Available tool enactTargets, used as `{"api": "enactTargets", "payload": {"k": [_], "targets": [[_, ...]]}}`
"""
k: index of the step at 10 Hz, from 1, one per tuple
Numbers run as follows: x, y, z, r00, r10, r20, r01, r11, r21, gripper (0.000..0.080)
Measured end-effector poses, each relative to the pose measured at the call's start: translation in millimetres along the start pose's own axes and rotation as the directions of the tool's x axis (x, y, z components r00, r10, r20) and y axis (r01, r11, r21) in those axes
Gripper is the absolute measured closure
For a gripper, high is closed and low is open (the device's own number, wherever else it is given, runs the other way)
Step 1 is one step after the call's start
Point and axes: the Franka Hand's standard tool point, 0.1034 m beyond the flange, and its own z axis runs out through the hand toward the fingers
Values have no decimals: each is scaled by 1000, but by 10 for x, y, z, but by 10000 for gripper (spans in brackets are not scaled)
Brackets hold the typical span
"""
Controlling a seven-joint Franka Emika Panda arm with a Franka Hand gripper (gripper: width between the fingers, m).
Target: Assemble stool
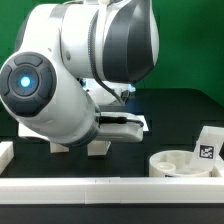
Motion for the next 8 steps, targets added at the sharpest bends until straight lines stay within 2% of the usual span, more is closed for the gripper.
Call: {"api": "enactTargets", "payload": {"k": [4, 8], "targets": [[60, -78, -8, 1000, -15, -27, 15, 1000, -5, 150], [149, -39, 109, 999, -7, -45, 6, 1000, -6, 150]]}}
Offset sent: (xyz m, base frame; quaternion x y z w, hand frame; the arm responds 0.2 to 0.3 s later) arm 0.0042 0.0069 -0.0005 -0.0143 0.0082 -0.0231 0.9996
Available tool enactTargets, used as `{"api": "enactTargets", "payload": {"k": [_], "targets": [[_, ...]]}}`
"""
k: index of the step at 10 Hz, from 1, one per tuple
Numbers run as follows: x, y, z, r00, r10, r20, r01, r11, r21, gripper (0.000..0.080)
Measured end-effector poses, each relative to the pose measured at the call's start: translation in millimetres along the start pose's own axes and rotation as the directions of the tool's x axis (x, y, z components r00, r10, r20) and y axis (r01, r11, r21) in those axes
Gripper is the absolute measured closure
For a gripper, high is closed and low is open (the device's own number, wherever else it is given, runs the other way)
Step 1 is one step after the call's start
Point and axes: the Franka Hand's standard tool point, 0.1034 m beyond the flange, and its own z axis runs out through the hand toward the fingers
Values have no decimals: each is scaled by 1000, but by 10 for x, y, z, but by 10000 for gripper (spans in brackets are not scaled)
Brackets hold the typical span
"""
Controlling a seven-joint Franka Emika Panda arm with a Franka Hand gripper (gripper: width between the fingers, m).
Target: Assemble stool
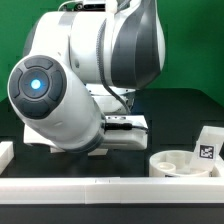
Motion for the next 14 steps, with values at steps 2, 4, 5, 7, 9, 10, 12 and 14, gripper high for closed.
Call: {"api": "enactTargets", "payload": {"k": [2, 4, 5, 7, 9, 10, 12, 14], "targets": [[4, 14, 44, 1000, 3, 2, -3, 1000, 1, 150], [13, 18, 40, 1000, 4, -5, -4, 1000, 1, 402], [12, 19, 35, 1000, 5, -6, -5, 1000, 2, 402], [15, 19, 31, 1000, 8, -7, -8, 1000, 1, 474], [0, 9, -50, 1000, 5, -19, -5, 1000, 4, 474], [-103, 1, -178, 1000, 2, -9, -2, 1000, 11, 474], [-329, -44, -486, 1000, 11, -9, -11, 1000, 25, 472], [-418, -62, -646, 999, 36, -38, -35, 999, 31, 472]]}}
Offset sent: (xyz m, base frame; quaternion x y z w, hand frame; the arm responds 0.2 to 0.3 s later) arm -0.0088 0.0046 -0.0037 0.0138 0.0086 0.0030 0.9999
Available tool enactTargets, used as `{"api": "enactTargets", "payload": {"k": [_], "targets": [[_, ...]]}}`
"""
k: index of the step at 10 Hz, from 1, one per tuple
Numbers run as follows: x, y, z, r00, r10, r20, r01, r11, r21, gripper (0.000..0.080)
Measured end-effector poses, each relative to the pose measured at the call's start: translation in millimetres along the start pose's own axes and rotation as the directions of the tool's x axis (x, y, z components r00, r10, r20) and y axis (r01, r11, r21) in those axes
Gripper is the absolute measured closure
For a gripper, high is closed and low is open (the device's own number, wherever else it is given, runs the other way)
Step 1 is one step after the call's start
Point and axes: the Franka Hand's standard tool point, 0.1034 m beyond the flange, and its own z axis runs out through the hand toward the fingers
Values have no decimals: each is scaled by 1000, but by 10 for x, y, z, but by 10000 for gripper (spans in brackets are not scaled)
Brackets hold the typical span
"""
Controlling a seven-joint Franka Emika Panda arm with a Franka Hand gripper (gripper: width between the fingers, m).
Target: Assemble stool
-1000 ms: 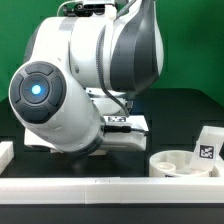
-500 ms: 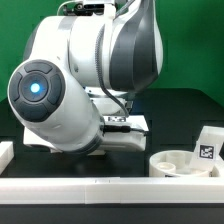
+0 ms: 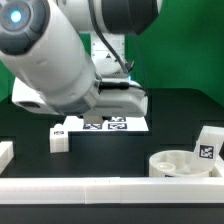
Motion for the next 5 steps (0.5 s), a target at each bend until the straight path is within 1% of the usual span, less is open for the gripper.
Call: {"api": "enactTargets", "payload": {"k": [1, 3, 4, 5], "targets": [[46, 12, 28, 1000, 2, -9, -2, 1000, -1, 472], [108, 12, 10, 999, 2, -41, -2, 1000, -1, 472], [188, -16, -63, 993, -2, -122, 1, 1000, -2, 472], [121, -85, -119, 987, -8, -164, 8, 1000, 2, 472]]}}
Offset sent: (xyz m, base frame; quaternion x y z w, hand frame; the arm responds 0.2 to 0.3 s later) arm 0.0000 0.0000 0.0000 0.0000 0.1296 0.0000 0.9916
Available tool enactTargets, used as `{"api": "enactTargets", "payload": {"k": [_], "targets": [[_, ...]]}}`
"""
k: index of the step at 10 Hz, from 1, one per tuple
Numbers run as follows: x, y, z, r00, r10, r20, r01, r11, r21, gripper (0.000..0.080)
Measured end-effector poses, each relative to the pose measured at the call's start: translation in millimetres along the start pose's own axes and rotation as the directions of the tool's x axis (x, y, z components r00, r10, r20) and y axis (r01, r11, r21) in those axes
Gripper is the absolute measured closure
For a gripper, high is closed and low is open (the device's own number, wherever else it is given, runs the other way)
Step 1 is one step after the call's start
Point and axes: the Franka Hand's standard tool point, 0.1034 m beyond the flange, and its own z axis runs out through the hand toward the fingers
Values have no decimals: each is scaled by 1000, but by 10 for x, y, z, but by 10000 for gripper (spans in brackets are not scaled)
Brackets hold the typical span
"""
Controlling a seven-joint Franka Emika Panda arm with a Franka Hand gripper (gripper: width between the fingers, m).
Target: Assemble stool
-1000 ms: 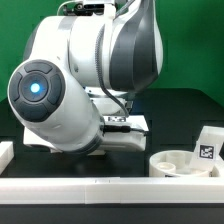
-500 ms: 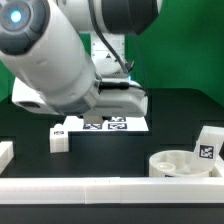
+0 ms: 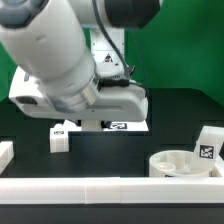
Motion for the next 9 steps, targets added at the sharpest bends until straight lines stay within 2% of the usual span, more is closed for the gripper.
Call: {"api": "enactTargets", "payload": {"k": [3, 4, 5, 7, 8, 9], "targets": [[182, -293, -222, 978, -36, -204, 35, 999, -12, 472], [206, -334, -277, 955, -41, -294, 39, 999, -13, 472], [194, -319, -256, 942, -38, -334, 37, 999, -11, 472], [288, -331, -320, 872, -37, -487, 35, 999, -13, 472], [283, -358, -339, 849, -37, -527, 36, 999, -13, 472], [287, -463, -450, 810, -50, -584, 48, 999, -19, 472]]}}
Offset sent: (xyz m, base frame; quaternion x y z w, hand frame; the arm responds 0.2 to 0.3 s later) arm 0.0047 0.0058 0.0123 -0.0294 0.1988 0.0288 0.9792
